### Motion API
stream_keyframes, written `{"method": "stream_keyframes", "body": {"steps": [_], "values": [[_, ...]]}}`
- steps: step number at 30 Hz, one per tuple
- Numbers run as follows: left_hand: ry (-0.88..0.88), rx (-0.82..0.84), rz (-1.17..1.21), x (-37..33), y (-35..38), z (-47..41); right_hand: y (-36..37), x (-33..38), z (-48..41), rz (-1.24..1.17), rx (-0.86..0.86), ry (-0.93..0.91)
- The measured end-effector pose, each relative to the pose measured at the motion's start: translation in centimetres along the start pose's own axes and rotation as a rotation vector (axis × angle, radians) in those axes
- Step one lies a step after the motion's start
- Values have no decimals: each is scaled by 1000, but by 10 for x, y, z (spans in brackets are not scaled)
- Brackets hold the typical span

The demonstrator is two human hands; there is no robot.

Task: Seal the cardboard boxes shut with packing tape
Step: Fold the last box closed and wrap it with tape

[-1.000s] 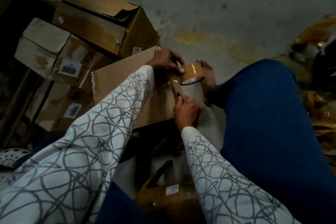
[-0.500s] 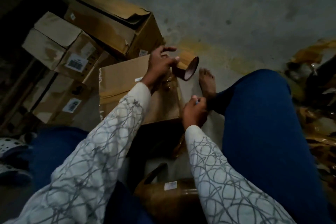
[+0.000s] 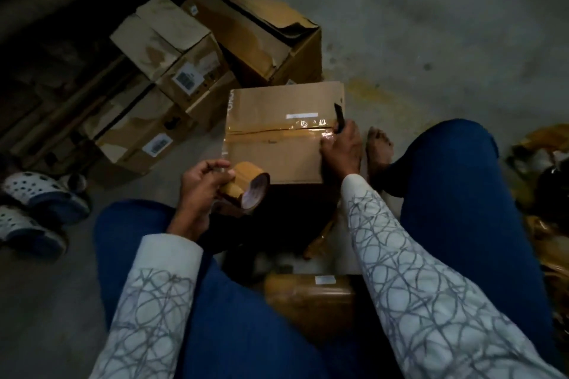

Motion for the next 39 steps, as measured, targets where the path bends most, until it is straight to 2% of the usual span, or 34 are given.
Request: {"method": "stream_keyframes", "body": {"steps": [4, 8, 13, 17, 22, 26, 29, 34, 39], "values": [[75, 100, 23, -4, 2, 5, -8, 8, -6, 137, 83, 57], [34, 156, 3, -3, 14, 0, 2, 22, 25, 409, 53, 20], [63, 261, -154, -5, 38, 0, 32, -7, 54, 401, 226, 94], [139, 298, -239, -10, 51, 13, 40, 36, 51, 403, 276, -75], [223, 301, -306, -13, 54, 26, 34, 52, 56, 518, 266, -134], [229, 357, -332, -10, 62, 33, 53, 70, 101, 227, 571, -354], [263, 383, -399, -8, 71, 39, 41, 62, 121, 255, 569, -407], [276, 439, -696, -13, 93, 43, 16, 32, 134, 333, 669, -296], [460, 485, -1064, -40, 134, 46, -14, 29, 143, 394, 584, -361]]}}
Point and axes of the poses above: each hand's wrist, its own z-axis away from the middle knuckle, its own y-axis out of the palm, x = y × z, the point moved 10 cm from there along -z, towards the middle knuckle, and after that the axes turned 7 degrees about x, right-handed, at the moved point
